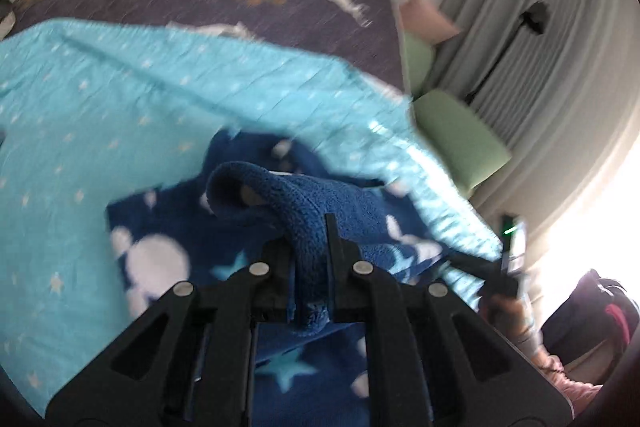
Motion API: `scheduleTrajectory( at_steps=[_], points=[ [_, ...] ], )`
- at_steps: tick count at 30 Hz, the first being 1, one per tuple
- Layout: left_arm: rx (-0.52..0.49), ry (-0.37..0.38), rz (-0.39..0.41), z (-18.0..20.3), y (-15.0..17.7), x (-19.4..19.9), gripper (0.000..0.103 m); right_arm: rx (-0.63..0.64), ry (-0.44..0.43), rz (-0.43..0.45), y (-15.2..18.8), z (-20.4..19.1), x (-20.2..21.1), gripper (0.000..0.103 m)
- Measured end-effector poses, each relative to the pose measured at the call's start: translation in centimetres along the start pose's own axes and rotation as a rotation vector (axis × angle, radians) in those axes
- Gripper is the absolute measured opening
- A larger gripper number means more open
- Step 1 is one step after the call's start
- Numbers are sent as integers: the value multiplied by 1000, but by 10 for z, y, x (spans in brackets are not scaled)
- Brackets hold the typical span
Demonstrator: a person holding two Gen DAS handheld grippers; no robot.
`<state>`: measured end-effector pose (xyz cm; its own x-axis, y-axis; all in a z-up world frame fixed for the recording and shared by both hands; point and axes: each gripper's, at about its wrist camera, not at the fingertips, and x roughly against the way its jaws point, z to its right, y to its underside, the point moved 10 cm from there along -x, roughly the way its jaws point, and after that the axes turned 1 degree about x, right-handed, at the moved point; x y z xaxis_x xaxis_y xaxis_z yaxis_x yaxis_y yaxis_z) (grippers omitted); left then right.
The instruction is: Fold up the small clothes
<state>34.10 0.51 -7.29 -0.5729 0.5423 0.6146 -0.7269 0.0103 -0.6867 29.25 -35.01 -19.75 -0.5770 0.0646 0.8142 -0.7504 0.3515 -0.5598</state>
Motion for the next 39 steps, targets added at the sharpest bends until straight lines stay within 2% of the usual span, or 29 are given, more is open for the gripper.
scheduleTrajectory(
  at_steps=[5, 9, 13, 18, 22, 26, 32, 39],
  points=[
    [100, -5, -49, -28, 15, -16, 12, 116, -7, 71, -7, -23, 20, 65],
    [79, -27, -21, -31, 7, -3, 12, 177, 21, 87, -8, -35, 25, 66],
    [32, -95, -5, -42, 3, 6, 12, 209, -16, 83, -4, -44, 29, 66],
    [94, -118, -48, -69, 20, -7, 12, 262, -14, 74, -3, -53, 19, 66],
    [101, -126, -89, -78, 34, -20, 12, 263, 0, 55, -1, -50, 14, 66],
    [78, -162, -96, -85, 39, -27, 13, 237, -9, 36, 5, -42, 15, 66],
    [150, -174, -125, -111, 59, -36, 13, 240, -25, 16, 17, -38, 21, 66],
    [88, -190, -141, -104, 73, -36, 14, 235, 14, -16, 26, -29, 31, 66]
  ],
)
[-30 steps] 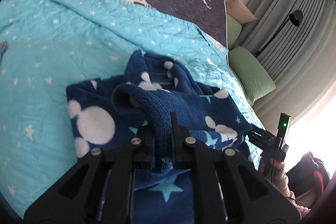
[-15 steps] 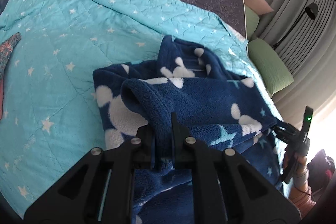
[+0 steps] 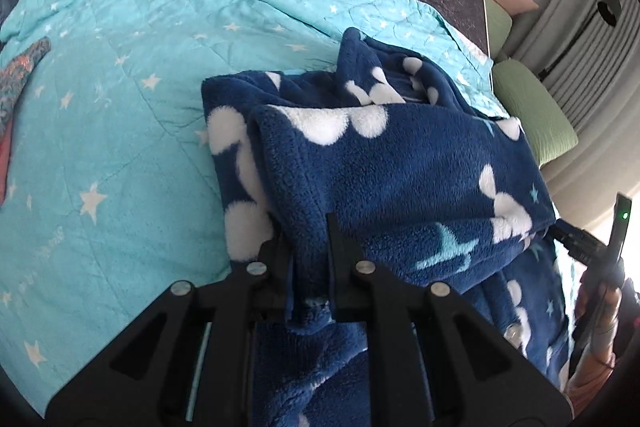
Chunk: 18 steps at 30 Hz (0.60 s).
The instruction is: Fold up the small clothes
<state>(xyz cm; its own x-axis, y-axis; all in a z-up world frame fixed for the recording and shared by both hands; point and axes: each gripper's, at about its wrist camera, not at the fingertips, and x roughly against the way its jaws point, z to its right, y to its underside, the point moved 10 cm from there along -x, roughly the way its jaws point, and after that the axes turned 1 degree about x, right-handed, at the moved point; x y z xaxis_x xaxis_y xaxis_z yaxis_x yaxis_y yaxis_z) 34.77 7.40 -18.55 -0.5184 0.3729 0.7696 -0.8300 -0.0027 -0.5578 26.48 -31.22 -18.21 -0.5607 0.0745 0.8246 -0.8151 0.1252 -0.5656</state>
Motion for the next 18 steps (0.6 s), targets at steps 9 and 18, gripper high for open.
scheduleTrajectory(
  at_steps=[9, 18],
  points=[
    [2, -1, 9, 1, 2, 0, 14, -281, 98, -54, 16, 72, 0, 57],
    [-4, -20, -1, 2, 1, -4, 14, -27, -244, 58, -65, -53, 17, 52]
  ],
)
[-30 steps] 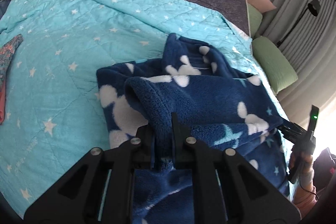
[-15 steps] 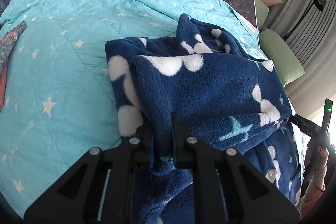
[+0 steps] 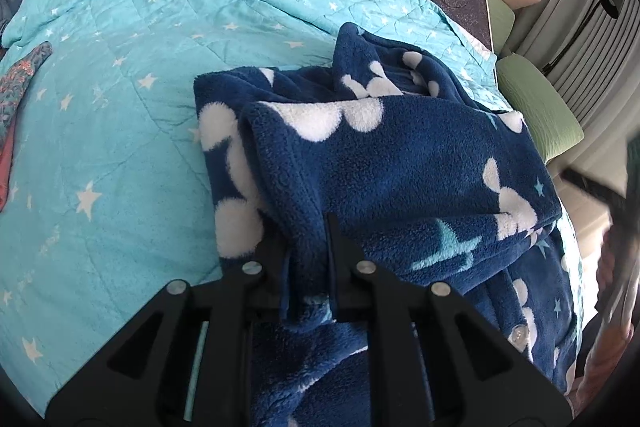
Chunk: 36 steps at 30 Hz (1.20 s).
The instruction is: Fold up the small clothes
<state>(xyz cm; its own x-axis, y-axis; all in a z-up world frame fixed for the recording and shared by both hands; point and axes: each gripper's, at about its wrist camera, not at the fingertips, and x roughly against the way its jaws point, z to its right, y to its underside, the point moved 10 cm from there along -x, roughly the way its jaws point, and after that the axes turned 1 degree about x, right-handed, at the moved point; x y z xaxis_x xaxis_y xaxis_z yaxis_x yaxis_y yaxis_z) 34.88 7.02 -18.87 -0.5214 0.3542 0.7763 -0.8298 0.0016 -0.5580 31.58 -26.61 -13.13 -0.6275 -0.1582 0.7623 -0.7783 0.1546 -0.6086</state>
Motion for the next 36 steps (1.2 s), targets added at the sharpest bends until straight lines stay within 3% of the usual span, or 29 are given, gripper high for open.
scheduleTrajectory(
  at_steps=[1, 3, 5, 6, 7, 8, 10, 12, 13, 16, 18, 21, 24, 27, 29, 31, 33, 36],
  points=[
    [2, 0, -1, -1, 0, 0, 14, 17, -32, -7, -17, -15, -17, 49],
    [3, -9, -6, -2, 1, -1, 18, -2, -71, -53, -28, -28, -45, 34],
    [-2, -8, -11, -4, 2, -3, 20, -46, 28, -135, -32, -11, -87, 21],
    [-2, 7, -14, -4, 2, -4, 21, -49, 116, -147, -33, 8, -104, 20],
    [-1, 18, -15, -3, 3, -4, 23, -48, 192, -116, -36, 32, -117, 19],
    [-9, 18, -16, -3, 3, -4, 23, -64, 189, -92, -37, 40, -120, 18],
    [-32, -1, -19, -3, 3, -6, 23, -174, 120, -76, -36, 52, -115, 18],
    [-22, -7, -22, -2, 3, -5, 23, -179, 211, -96, -34, 61, -102, 25],
    [-14, -9, -19, -2, 2, -3, 23, -168, 208, -94, -31, 59, -89, 25],
    [0, -10, 1, 2, 2, 10, 23, -184, 1, -86, -15, 33, -55, 25],
    [5, 4, 31, 8, 0, 23, 23, -139, -59, -87, -1, 22, -38, 25],
    [-1, -5, 99, 14, -8, 45, 23, -11, 4, -118, 32, 13, -37, 26],
    [0, -16, 145, 18, -18, 56, 24, -16, 12, -96, 47, 20, -39, 26],
    [4, 33, 122, 28, -20, 49, 24, -36, 39, -104, 44, 20, -34, 27],
    [-22, 49, 103, 36, -16, 39, 30, -5, 80, -90, 37, 12, -28, 28],
    [-64, 14, 74, 36, -8, 21, 37, 54, 83, -54, 35, -2, -17, 30],
    [-93, -88, 20, 21, 5, -6, 37, 100, 118, -73, 41, -2, -22, 36],
    [-97, -67, 54, 16, 11, -5, 37, 116, 127, -95, 51, 5, -36, 37]
  ],
)
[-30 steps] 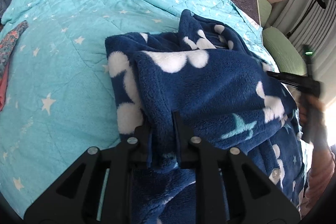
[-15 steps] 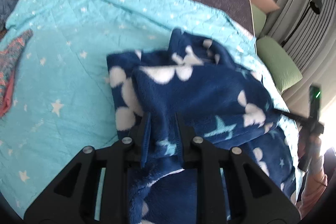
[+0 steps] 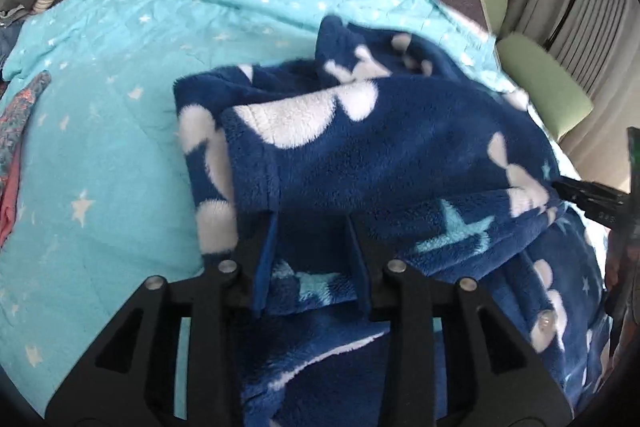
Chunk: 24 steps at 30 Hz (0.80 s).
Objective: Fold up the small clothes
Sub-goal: 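Release the robe with both grippers and lift them away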
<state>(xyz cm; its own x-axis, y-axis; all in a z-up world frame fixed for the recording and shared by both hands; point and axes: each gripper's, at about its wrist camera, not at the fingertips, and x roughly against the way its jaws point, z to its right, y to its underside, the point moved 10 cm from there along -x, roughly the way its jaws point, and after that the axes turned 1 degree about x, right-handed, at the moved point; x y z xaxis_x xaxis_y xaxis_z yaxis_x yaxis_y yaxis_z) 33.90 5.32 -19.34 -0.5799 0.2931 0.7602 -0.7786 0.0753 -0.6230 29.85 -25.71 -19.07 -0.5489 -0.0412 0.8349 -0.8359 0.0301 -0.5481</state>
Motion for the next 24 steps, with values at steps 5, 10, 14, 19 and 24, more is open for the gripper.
scheduleTrajectory(
  at_steps=[5, 10, 14, 19, 24],
  points=[
    [-67, 29, 76, 19, 7, 71, 50, -54, -36, 31, 7, 5, 30, 39],
    [-62, 61, 132, 14, 43, 128, 62, -79, -141, 54, 47, -9, 76, 40],
    [-40, 43, 87, 9, 80, 142, 62, -79, -163, 51, 83, -16, 100, 44],
    [-34, 42, 84, 17, 114, 163, 63, -51, -168, 48, 113, -29, 126, 45],
    [-76, 53, 80, 35, 142, 186, 63, -44, -208, 41, 138, -45, 146, 49]
  ],
)
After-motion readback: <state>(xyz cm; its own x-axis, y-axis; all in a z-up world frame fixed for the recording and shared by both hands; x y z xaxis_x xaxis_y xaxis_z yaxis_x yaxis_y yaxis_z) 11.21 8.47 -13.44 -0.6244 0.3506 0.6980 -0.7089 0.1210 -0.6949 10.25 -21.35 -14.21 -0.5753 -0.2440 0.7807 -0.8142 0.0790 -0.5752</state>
